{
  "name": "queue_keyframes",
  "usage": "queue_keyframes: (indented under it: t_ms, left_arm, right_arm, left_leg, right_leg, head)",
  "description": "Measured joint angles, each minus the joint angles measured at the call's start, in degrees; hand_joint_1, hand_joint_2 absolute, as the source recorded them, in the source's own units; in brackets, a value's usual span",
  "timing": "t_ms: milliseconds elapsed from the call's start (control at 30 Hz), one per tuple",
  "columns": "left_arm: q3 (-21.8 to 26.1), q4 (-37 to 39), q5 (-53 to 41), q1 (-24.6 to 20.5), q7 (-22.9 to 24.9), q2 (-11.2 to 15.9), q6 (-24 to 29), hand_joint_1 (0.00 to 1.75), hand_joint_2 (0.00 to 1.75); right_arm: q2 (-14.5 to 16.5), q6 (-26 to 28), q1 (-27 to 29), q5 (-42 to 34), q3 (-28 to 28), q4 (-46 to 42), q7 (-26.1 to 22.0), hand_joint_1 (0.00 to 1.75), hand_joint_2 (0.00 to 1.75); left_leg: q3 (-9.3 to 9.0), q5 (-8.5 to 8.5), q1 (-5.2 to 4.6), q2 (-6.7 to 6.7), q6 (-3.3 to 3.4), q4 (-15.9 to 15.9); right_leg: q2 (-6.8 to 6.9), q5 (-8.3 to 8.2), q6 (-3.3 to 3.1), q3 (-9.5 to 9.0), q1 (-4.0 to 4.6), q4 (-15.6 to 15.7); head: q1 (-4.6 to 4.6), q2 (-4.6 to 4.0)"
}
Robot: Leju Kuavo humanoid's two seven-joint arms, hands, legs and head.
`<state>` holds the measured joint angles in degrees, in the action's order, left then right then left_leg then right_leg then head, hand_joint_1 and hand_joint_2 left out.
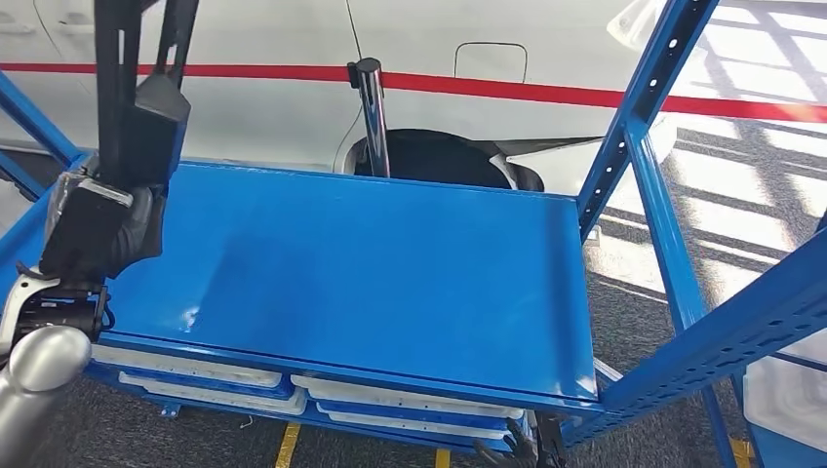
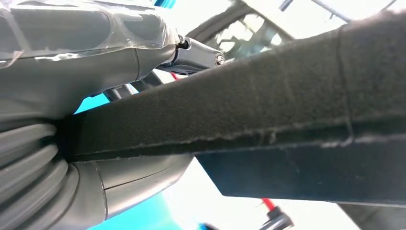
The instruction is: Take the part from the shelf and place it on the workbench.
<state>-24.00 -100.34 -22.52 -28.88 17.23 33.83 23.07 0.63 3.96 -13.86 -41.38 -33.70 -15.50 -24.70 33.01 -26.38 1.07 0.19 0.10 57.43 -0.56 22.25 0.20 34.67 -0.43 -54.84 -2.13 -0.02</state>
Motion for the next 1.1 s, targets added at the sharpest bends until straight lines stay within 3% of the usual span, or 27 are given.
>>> queue_keyframes:
  t_ms: [100, 133, 167, 200, 300, 333, 433, 500, 600, 633, 667, 700, 800, 833, 933, 967, 1033, 1100]
  left_arm:
    - [0.5, -1.7, -1.5, -0.1, 0.0, -0.8, 2.3, 1.75, 1.75]
    - [0.5, -2.1, -1.9, 0.0, 0.1, -1.0, 2.5, 1.75, 1.75]
    - [0.5, -2.4, -2.2, 0.0, 0.1, -1.2, 2.6, 1.75, 1.75]
    - [0.5, -2.8, -2.4, -0.1, 0.1, -1.4, 2.7, 1.75, 1.75]
    - [0.6, -4.0, -3.0, -0.7, 0.2, -1.8, 3.0, 1.75, 1.75]
    - [0.6, -4.4, -3.1, -0.9, 0.3, -2.0, 3.1, 1.75, 1.75]
    - [0.6, -5.2, -3.1, -1.0, 0.7, -2.4, 3.4, 1.75, 1.75]
    - [0.6, -5.7, -3.0, -1.2, 0.8, -2.7, 3.7, 1.75, 1.75]
    - [0.6, -6.6, -2.7, -1.3, 0.9, -3.2, 4.2, 1.75, 1.75]
    - [0.6, -6.8, -2.4, -1.3, 1.0, -3.3, 4.4, 1.75, 1.75]
    - [0.6, -7.0, -2.0, -1.3, 1.1, -3.5, 4.6, 1.75, 1.75]
    - [0.6, -7.2, -1.7, -1.3, 1.1, -3.5, 4.8, 1.75, 1.75]
    - [0.8, -7.8, -0.7, -1.4, 1.2, -3.7, 5.4, 1.75, 1.75]
    - [1.0, -8.0, -0.6, -1.5, 1.2, -3.7, 5.5, 1.75, 1.75]
    - [1.4, -8.4, -0.2, -1.6, 1.0, -3.8, 5.8, 1.75, 1.75]
    - [1.5, -8.5, -0.2, -1.5, 1.0, -3.8, 5.8, 1.75, 1.75]
    - [1.7, -8.7, -0.2, -1.2, 1.0, -3.8, 5.9, 1.75, 1.75]
    - [1.9, -8.9, -0.3, -0.9, 1.0, -3.8, 5.9, 1.75, 1.75]
  right_arm:
    - [0.1, 0.1, -0.1, 0.3, 0.0, 0.0, 0.2, 0.0, 1.75]
    - [0.1, 0.1, -0.1, 0.4, 0.0, 0.0, 0.2, 0.0, 1.75]
    - [0.2, 0.1, -0.1, 0.4, 0.0, 0.0, 0.3, 0.0, 1.75]
    - [0.2, 0.1, -0.1, 0.4, 0.0, 0.0, 0.3, 0.0, 1.75]
    - [0.4, 0.1, -0.4, 0.4, 0.0, 0.0, 0.4, 0.0, 1.75]
    - [0.5, 0.1, -0.4, 0.4, 0.0, 0.0, 0.4, 0.0, 1.75]
    - [0.5, 0.1, -0.5, 0.4, 0.0, 0.0, 0.4, 0.0, 1.75]
    - [0.5, 0.2, -0.5, 0.4, 0.0, 0.0, 0.5, 0.0, 1.75]
    - [0.5, 0.2, -0.6, 0.2, 0.0, 0.0, 0.6, 0.0, 1.75]
    - [0.5, 0.1, -0.6, 0.0, 0.0, 0.0, 0.7, 0.0, 1.75]
    - [0.5, -0.1, -0.6, -0.3, 0.0, 0.0, 0.9, 0.0, 1.75]
    - [0.5, -0.3, -0.6, -0.6, 0.0, 0.0, 1.1, 0.0, 1.75]
    - [0.5, -0.9, -0.8, -1.0, 0.0, 0.0, 1.0, 0.0, 1.75]
    - [0.5, -1.2, -0.9, -1.1, 0.0, 0.0, 0.8, 0.0, 1.75]
    - [0.5, -2.6, -1.0, -1.6, 0.0, 0.0, 0.1, 0.0, 1.75]
    - [0.5, -3.6, -1.0, -1.9, 0.0, 0.0, -0.3, 0.0, 1.75]
    - [0.6, -5.6, -1.0, -2.4, 0.0, 0.0, -0.9, 0.0, 1.75]
    - [0.5, -6.5, -1.0, -2.7, 0.1, 0.0, -1.1, 0.0, 1.75]
  left_leg:
    - [4.63, -5.82, 0.05, -0.07, -0.4, 11.6]
    - [5.5, -6.47, 0.05, -0.08, -0.48, 14.0]
    - [5.29, -6.03, 0.05, -0.08, -0.49, 13.9]
    - [3.9, -4.64, 0.05, -0.07, -0.45, 11.5]
    - [-2.45, -0.07, -0.2, -0.1, 0.06, -0.7]
    - [-3.33, 0.5, -0.39, -0.12, 0.3, -2.6]
    - [-2.98, 1.35, -0.62, -0.08, 1.26, -3.2]
    - [-2.43, 2.3, -0.37, 0.06, 2.12, -3.4]
    - [-1.13, 3.45, -0.37, 0.15, 2.75, -3.4]
    - [-0.67, 3.8, -0.41, 0.16, 2.75, -3.4]
    - [-0.21, 4.13, -0.43, 0.16, 2.7, -3.3]
    - [0.2, 4.45, -0.43, 0.15, 2.61, -3.3]
    - [0.92, 5.24, -0.48, 0.12, 2.0, -3.2]
    - [1.06, 5.54, -0.52, 0.13, 1.66, -3.2]
    - [1.69, 6.47, -0.48, 0.15, 0.5, -3.2]
    - [2.12, 5.94, -0.37, 0.14, 0.18, -2.7]
    - [3.83, 2.05, -0.15, 0.09, -0.33, 1.4]
    - [6.25, -3.43, -0.11, 0.07, -0.77, 9.3]
  right_leg:
    - [-0.03, -0.2, -0.48, 0.2, 0.02, 0.0]
    - [-0.03, -0.27, -0.54, 0.28, 0.05, 0.0]
    - [-0.03, -0.35, -0.57, 0.37, 0.07, 0.0]
    - [-0.04, -0.45, -0.54, 0.45, 0.08, 0.0]
    - [-0.09, -0.88, -0.02, 0.72, 0.29, -0.2]
    - [-0.1, -1.1, 0.28, 0.86, 0.36, -0.2]
    - [-0.12, -1.67, 1.26, 1.28, 0.32, -0.2]
    - [-0.06, 0.73, 1.8, 2.44, 0.23, -2.6]
    - [0.07, 8.17, 2.41, 6.12, -0.01, -13.7]
    - [0.08, 9.43, 2.55, 6.73, -0.06, -16.6]
    - [0.08, 9.68, 2.62, 6.34, -0.1, -17.6]
    - [0.09, 8.89, 2.61, 4.67, -0.13, -15.9]
    - [0.07, 5.48, 2.12, -3.64, -0.09, -3.8]
    - [0.02, 4.95, 1.83, -5.12, 0.04, -1.3]
    - [0.0, 4.08, 0.77, -5.08, 0.26, 0.1]
    - [0.08, 3.67, 0.33, -4.7, 0.19, 0.3]
    - [0.27, 2.55, -0.61, -3.64, 0.02, 0.5]
    - [0.3, 1.46, -1.03, -2.24, 0.12, 0.4]
  head:
    - [-0.05, 0.0]
    - [-0.06, 0.0]
    - [-0.06, 0.0]
    - [-0.06, 0.0]
    - [-0.05, 0.0]
    - [-0.04, 0.0]
    - [-0.04, 0.0]
    - [0.06, 0.0]
    - [0.16, 0.0]
    - [0.16, 0.0]
    - [0.16, 0.0]
    - [0.16, 0.0]
    - [0.13, 0.0]
    - [0.1, 0.0]
    - [0.07, 0.0]
    - [0.04, 0.0]
    - [-0.03, 0.0]
    - [-0.08, 0.0]
